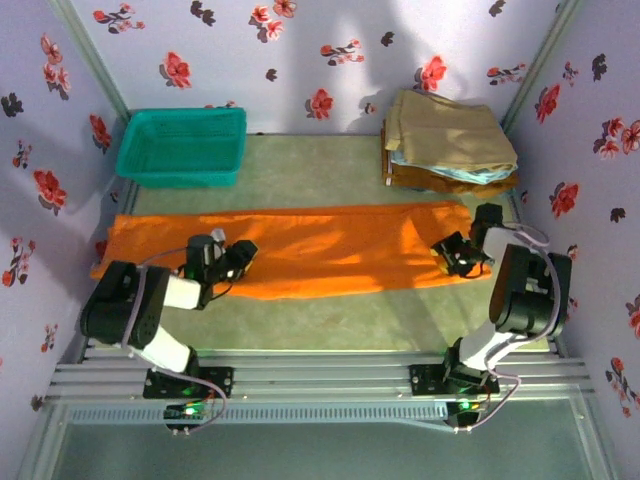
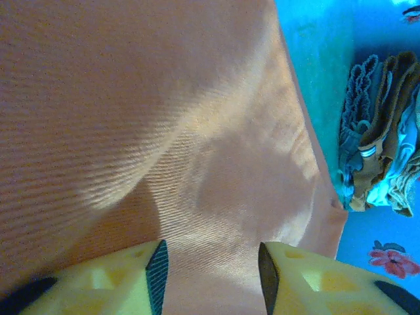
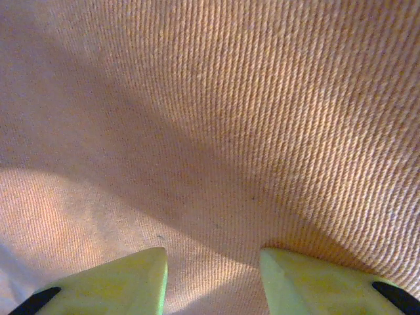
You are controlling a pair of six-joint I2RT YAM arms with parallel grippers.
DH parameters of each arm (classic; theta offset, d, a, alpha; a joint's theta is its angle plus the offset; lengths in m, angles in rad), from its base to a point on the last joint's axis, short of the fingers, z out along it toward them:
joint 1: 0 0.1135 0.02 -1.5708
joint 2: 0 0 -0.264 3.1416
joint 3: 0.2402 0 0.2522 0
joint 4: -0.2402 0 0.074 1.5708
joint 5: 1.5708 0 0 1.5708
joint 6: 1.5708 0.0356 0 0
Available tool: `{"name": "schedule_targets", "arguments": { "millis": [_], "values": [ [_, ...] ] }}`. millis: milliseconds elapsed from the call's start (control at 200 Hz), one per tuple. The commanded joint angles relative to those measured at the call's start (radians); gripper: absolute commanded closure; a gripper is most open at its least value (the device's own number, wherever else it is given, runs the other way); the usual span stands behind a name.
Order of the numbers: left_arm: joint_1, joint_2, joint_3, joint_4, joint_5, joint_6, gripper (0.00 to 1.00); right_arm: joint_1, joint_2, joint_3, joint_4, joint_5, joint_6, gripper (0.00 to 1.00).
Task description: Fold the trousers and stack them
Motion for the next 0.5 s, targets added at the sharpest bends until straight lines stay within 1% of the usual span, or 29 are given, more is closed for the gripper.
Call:
{"name": "schedule_targets", "arguments": {
  "millis": [0, 55, 110, 145, 175, 190, 210, 285, 390, 445, 495],
  "values": [
    [0.016, -0.115, 0.049, -0.298, -0.046, 0.073, 0.43, -0.019, -0.042, 0.050, -0.112, 0.096, -0.052, 0.47],
    [0.017, -0.176, 0.088, -0.388, -0.045, 0.103, 0.38, -0.018, -0.061, 0.110, -0.150, 0.144, -0.089, 0.41],
    [0.016, -0.228, 0.125, -0.465, -0.047, 0.130, 0.34, -0.021, -0.073, 0.156, -0.172, 0.225, -0.111, 0.30],
    [0.016, -0.254, 0.143, -0.507, -0.052, 0.146, 0.32, -0.025, -0.071, 0.177, -0.176, 0.288, -0.124, 0.28],
    [0.016, -0.272, 0.156, -0.538, -0.061, 0.152, 0.29, -0.027, -0.058, 0.197, -0.190, 0.346, -0.136, 0.22],
    [0.018, -0.280, 0.161, -0.550, -0.064, 0.156, 0.27, -0.030, -0.049, 0.211, -0.197, 0.362, -0.145, 0.19],
    [0.019, -0.287, 0.165, -0.563, -0.065, 0.162, 0.26, -0.038, -0.033, 0.228, -0.207, 0.377, -0.155, 0.16],
    [0.025, -0.307, 0.168, -0.586, -0.068, 0.166, 0.23, -0.070, 0.047, 0.280, -0.229, 0.416, -0.174, 0.14],
    [0.032, -0.305, 0.157, -0.575, -0.051, 0.159, 0.22, -0.079, 0.186, 0.338, -0.250, 0.457, -0.214, 0.13],
    [0.034, -0.298, 0.151, -0.559, -0.036, 0.153, 0.22, -0.079, 0.248, 0.356, -0.242, 0.437, -0.232, 0.13],
    [0.036, -0.295, 0.149, -0.552, -0.026, 0.152, 0.22, -0.078, 0.300, 0.381, -0.247, 0.394, -0.247, 0.17]
  ]
}}
